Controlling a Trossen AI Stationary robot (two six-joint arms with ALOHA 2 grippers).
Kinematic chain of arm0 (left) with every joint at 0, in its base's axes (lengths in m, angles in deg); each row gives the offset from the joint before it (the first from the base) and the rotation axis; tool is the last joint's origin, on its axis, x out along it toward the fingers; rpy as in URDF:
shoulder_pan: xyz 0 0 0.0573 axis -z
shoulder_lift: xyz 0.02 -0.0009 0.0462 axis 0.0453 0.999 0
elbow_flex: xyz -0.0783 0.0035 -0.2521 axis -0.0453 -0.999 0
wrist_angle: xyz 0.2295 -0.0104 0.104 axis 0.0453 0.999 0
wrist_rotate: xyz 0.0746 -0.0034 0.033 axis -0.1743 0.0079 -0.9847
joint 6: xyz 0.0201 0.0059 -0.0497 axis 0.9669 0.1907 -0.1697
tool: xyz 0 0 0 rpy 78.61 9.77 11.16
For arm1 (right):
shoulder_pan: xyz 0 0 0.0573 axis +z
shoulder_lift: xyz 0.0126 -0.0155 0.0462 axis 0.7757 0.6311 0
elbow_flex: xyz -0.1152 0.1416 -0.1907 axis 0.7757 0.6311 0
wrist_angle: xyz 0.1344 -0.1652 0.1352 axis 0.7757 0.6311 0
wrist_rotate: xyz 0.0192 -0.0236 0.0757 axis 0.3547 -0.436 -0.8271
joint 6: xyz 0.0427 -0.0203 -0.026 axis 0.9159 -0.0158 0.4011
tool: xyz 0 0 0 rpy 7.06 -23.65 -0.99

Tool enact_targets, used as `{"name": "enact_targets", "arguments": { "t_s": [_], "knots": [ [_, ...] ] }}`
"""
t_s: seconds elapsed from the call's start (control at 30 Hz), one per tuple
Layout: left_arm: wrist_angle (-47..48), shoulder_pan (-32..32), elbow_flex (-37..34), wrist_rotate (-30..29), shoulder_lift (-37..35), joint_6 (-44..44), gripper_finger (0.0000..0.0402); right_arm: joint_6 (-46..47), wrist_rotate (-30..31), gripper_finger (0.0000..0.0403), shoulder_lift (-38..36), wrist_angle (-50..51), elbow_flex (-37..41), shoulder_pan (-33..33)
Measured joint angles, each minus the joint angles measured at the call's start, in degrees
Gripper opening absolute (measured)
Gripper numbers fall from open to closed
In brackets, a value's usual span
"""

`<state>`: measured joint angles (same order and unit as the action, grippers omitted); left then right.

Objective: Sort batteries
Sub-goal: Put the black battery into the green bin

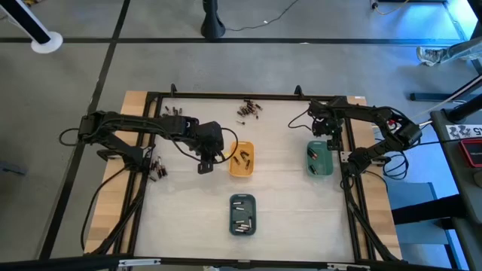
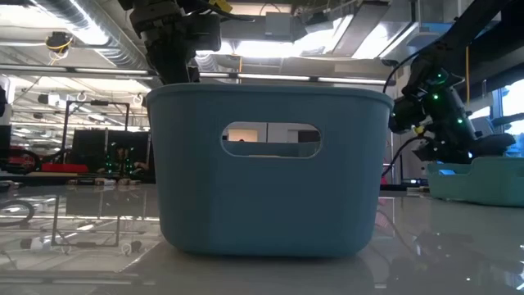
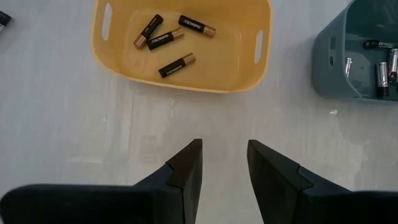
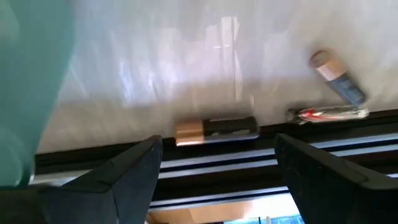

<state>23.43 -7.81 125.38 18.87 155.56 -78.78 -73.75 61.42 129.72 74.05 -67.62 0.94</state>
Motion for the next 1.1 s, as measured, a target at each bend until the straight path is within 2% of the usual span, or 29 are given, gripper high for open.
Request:
{"name": "enact_targets", "arguments": {
  "t_s": [0.17, 0.63, 0.77, 1.0, 1.1],
  "knots": [
    [0.0, 0.0, 0.0, 0.0, 0.0, 0.0, 0.0116, -0.8, 3.0, 0.0315, 0.0, -2.3, 1.9, 0.6],
    [0.5, 0.0, 0.0, 0.0, 0.0, -0.3, 0.0116, 0.9, 2.8, 0.0315, 0.0, -2.7, 1.9, 0.8],
    [0.4, 0.0, 0.0, 0.0, 0.0, 0.2, 0.0116, 1.4, 3.0, 0.0315, -2.1, -1.3, 0.2, 0.8],
    [0.4, -0.1, 0.0, 0.0, 0.0, 1.5, 0.0116, 6.4, 1.0, 0.0314, -7.8, 4.6, -4.6, 0.8],
    [0.3, -0.1, 0.0, 0.0, 0.0, 1.5, 0.0116, 12.1, -3.2, 0.0308, -8.6, 8.5, -5.4, 0.8]
  ]
}}
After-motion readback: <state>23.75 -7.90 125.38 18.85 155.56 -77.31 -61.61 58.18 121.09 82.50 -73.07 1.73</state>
